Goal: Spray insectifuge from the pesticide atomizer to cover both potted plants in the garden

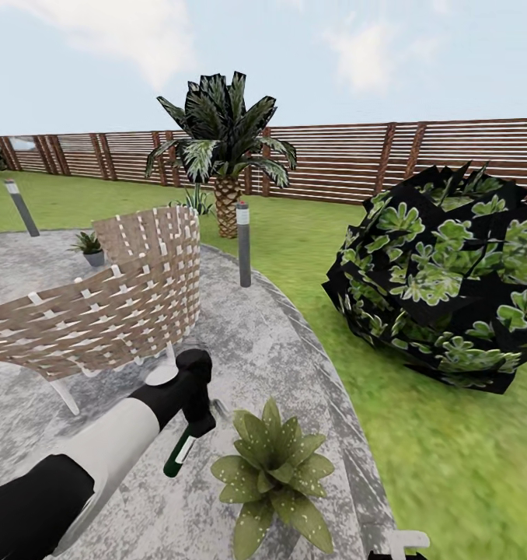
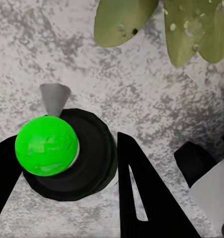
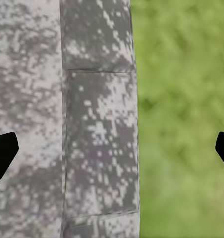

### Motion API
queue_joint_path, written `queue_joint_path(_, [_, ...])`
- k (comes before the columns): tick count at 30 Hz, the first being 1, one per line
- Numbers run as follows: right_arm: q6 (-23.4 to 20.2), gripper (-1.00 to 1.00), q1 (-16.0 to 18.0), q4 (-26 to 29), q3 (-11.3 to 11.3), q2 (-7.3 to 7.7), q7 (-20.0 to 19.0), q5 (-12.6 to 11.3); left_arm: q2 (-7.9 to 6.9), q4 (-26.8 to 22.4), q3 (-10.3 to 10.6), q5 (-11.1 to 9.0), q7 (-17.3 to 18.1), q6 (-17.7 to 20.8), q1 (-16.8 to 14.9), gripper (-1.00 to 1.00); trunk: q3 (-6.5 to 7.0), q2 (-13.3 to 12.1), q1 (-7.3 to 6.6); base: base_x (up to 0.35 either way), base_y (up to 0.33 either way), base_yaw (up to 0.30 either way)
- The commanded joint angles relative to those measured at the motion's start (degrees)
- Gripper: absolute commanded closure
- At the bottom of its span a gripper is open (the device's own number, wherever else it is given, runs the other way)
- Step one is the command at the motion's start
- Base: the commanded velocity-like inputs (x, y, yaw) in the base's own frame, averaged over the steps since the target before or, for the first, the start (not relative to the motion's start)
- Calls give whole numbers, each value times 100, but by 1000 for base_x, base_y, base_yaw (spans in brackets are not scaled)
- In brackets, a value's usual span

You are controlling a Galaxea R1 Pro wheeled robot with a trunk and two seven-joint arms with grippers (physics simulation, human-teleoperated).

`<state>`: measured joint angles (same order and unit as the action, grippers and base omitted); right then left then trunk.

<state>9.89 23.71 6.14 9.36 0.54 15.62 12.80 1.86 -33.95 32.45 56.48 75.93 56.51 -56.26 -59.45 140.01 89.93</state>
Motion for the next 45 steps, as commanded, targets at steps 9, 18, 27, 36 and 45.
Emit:
queue_joint_path(9, [22,-100,2,-6,48,-2,10,56,-5,-43,-19,38,119,-454,543,100,-5,2,-1,3,0,0])
queue_joint_path(18, [22,-100,2,1,42,-2,11,55,-105,-77,-662,26,368,-504,546,100,-5,2,-1,0,0,0])
queue_joint_path(27, [22,-100,2,1,44,-6,11,56,-106,-95,-706,75,277,-476,472,100,-5,2,-1,0,0,28])
queue_joint_path(36, [22,-100,2,1,39,-10,11,56,-106,-98,-705,74,108,-438,458,100,-5,2,-1,-13,-14,264])
queue_joint_path(45, [22,-100,2,1,39,-10,11,56,-54,-95,-730,74,-150,-430,481,100,-5,2,-1,-215,-173,276])
